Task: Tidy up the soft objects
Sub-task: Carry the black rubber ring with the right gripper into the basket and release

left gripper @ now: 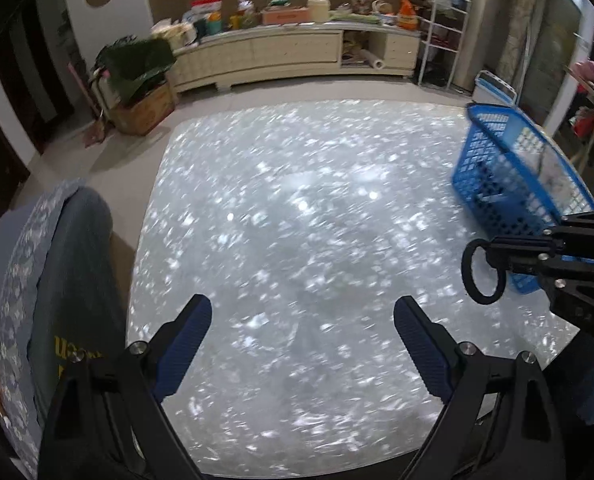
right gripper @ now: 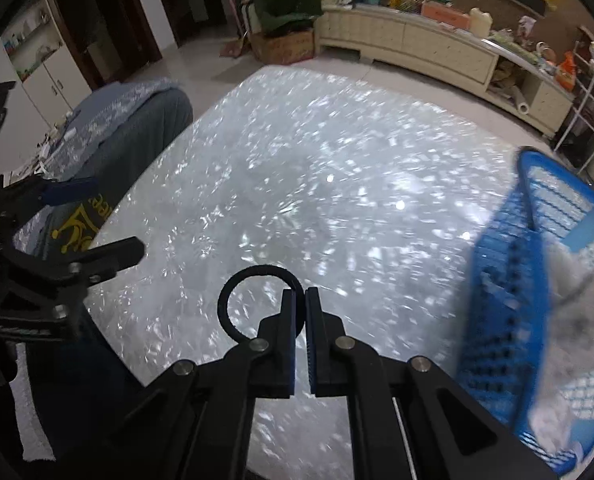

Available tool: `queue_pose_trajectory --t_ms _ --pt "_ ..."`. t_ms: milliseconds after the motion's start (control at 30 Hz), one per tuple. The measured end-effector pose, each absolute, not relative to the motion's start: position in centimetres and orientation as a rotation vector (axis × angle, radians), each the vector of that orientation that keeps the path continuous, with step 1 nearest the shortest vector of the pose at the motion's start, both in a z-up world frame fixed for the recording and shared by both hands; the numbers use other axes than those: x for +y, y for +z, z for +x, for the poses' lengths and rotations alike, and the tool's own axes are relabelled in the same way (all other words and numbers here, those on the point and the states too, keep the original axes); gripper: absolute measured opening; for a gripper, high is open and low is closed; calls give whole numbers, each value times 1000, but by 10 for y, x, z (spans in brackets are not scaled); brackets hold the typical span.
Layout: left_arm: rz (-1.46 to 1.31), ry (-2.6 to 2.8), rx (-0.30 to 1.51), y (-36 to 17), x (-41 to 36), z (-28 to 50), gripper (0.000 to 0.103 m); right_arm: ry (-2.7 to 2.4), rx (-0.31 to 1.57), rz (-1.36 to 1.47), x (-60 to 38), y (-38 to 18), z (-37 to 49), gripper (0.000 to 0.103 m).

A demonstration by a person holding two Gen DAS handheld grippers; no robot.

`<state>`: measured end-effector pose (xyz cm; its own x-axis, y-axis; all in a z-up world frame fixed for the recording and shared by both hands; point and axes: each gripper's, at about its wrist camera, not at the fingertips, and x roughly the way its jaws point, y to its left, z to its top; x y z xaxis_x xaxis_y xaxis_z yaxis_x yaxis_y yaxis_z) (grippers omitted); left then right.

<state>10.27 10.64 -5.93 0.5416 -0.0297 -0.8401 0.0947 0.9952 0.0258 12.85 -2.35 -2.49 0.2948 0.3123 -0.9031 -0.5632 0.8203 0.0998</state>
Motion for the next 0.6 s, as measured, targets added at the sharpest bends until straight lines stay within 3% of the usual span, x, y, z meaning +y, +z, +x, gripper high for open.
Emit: queue_pose_trajectory --t_ms 600 --pt "137 -277 938 -22 -31 134 92 439 1012 -188 -150 29 133 4"
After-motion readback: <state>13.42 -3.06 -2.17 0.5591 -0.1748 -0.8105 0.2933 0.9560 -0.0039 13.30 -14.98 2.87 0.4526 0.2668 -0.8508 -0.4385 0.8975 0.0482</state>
